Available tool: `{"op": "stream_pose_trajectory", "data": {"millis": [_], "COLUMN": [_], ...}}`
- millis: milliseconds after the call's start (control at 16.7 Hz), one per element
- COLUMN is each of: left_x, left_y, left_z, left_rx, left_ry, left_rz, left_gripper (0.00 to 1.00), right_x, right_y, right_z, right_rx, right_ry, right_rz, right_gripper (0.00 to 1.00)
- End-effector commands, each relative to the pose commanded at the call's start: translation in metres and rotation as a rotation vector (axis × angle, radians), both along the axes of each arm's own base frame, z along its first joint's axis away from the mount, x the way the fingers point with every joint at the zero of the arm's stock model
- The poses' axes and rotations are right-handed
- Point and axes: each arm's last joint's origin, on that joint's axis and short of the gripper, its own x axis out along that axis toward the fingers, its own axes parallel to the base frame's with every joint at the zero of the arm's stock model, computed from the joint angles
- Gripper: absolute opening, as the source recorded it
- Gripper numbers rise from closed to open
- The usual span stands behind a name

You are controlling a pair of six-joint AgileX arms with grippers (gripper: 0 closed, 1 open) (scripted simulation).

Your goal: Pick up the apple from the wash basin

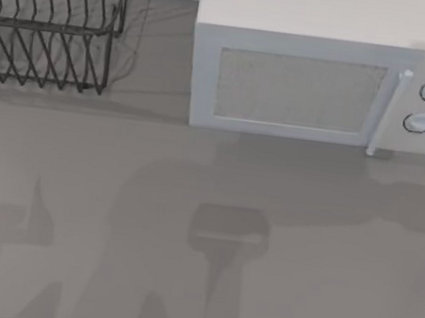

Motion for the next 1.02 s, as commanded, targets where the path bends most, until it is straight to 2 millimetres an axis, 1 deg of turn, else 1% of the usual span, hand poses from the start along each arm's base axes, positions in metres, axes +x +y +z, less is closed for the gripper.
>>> {"op": "stream_pose_trajectory", "data": {"millis": [120,240,420,540,600,660,780,1020], "left_x": [0.000,0.000,0.000,0.000,0.000,0.000,0.000,0.000], "left_y": [0.000,0.000,0.000,0.000,0.000,0.000,0.000,0.000], "left_z": [0.000,0.000,0.000,0.000,0.000,0.000,0.000,0.000], "left_rx": [0.000,0.000,0.000,0.000,0.000,0.000,0.000,0.000], "left_ry": [0.000,0.000,0.000,0.000,0.000,0.000,0.000,0.000], "left_rz": [0.000,0.000,0.000,0.000,0.000,0.000,0.000,0.000], "left_gripper": [1.00,1.00,1.00,1.00,1.00,1.00,1.00,1.00], "right_x": [0.000,-0.005,-0.028,-0.048,-0.057,-0.064,-0.074,-0.075], "right_y": [0.044,0.099,0.182,0.225,0.241,0.253,0.267,0.268], "right_z": [0.002,0.003,0.001,-0.004,-0.007,-0.010,-0.014,-0.015], "right_rx": [0.003,0.008,0.014,0.012,0.008,0.004,-0.004,-0.005], "right_ry": [-0.002,-0.004,0.005,0.019,0.027,0.035,0.046,0.047], "right_rz": [0.002,0.004,0.006,0.005,0.005,0.005,0.004,0.004], "right_gripper": [0.00,0.00,0.00,0.00,0.00,0.00,0.00,0.00]}}
